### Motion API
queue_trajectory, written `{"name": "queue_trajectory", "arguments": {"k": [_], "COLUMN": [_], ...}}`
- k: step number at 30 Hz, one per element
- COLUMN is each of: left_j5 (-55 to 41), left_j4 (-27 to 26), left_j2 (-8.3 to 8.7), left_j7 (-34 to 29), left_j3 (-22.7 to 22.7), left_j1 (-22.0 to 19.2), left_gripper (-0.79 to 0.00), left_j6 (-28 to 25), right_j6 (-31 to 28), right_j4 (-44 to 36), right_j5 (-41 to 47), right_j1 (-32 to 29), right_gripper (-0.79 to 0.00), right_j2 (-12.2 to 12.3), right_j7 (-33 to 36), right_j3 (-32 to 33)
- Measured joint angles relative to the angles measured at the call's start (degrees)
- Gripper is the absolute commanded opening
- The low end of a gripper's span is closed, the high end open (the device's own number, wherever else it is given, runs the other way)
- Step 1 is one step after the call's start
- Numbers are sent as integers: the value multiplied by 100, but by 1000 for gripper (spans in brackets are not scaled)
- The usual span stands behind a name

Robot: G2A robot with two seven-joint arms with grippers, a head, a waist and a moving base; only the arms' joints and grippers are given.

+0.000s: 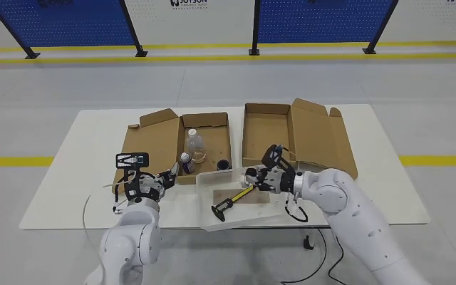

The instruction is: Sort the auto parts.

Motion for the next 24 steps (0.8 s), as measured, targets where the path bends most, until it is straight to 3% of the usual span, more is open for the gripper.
{"name": "queue_trajectory", "arguments": {"k": [6, 13, 24], "left_j5": [0, 0, 0], "left_j4": [0, 0, 0], "left_j2": [0, 0, 0], "left_j7": [0, 0, 0], "left_j3": [0, 0, 0], "left_j1": [0, 0, 0], "left_gripper": [0, 0, 0], "left_j6": [0, 0, 0], "right_j6": [1473, 2935, 3491], "right_j4": [-910, -1201, 63], "right_j5": [-1402, -2298, -2344], "right_j1": [-272, -124, 913], "right_gripper": [-785, -785, -785], "right_j2": [69, 48, -158], "right_j7": [-347, 36, 807], "right_j3": [379, 567, 202]}}
